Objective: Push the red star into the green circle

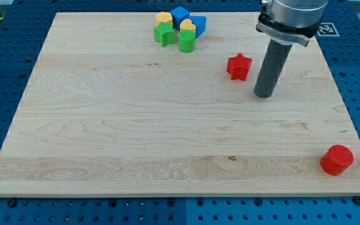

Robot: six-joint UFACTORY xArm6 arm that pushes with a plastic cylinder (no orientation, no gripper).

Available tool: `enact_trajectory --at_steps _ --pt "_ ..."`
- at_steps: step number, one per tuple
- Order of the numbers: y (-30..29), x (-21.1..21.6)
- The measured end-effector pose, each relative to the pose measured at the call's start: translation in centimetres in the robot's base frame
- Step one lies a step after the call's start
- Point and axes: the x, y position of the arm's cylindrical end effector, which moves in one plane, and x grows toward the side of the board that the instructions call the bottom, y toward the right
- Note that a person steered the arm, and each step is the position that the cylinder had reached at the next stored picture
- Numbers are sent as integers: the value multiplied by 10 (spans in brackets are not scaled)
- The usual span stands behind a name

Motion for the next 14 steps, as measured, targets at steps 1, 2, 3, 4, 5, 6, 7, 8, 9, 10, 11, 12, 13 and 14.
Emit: enact_trajectory --at_steps 1,2,3,4,5,6,7,8,9,10,11,12,13,14 --pt "0 0" --pt "1 -8" --pt "2 -24" --pt "-26 -24" --pt "-40 -32" --pt "-17 -41" --pt "-2 -39" --pt "-2 -39" --pt "27 -39" --pt "42 -46" --pt "26 -71" --pt "-14 -74" --pt "-40 -74" --pt "-29 -79"
